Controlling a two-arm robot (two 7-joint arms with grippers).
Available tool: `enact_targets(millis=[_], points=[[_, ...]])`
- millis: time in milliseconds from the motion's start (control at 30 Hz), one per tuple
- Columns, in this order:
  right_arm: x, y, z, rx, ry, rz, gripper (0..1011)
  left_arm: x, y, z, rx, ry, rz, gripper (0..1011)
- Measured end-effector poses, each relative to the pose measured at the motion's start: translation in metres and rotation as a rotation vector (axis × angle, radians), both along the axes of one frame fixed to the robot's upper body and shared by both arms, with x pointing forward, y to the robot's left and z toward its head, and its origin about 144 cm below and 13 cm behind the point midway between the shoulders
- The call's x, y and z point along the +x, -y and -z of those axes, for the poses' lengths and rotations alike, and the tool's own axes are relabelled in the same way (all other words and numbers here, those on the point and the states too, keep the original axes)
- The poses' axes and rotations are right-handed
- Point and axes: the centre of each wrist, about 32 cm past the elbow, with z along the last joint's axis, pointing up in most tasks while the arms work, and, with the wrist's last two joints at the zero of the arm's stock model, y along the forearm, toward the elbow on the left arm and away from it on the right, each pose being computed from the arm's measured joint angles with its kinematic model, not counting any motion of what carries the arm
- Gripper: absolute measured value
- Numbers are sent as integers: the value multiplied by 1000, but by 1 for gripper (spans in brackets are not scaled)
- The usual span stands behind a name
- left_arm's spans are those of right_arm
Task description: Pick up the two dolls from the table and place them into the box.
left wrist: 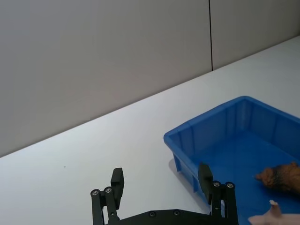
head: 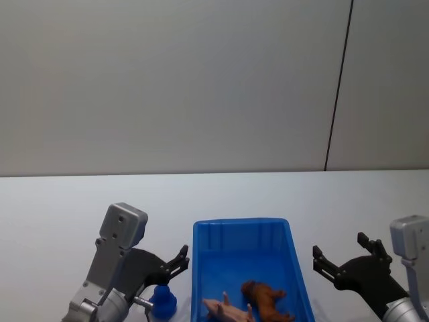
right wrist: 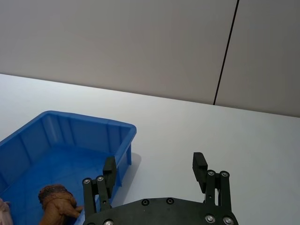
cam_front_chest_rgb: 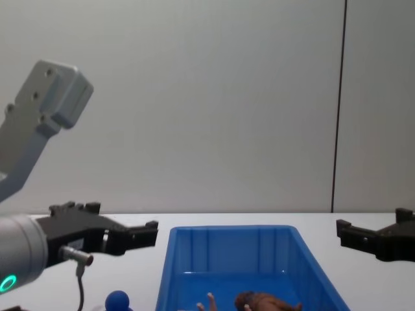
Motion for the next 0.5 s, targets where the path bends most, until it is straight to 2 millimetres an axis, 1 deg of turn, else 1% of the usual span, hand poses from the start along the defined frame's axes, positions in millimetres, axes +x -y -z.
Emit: enact_targets(millis=[500], points=[[0,0,0,-1,0,2,1001,3,-9,14,30,-108,-10,1001]])
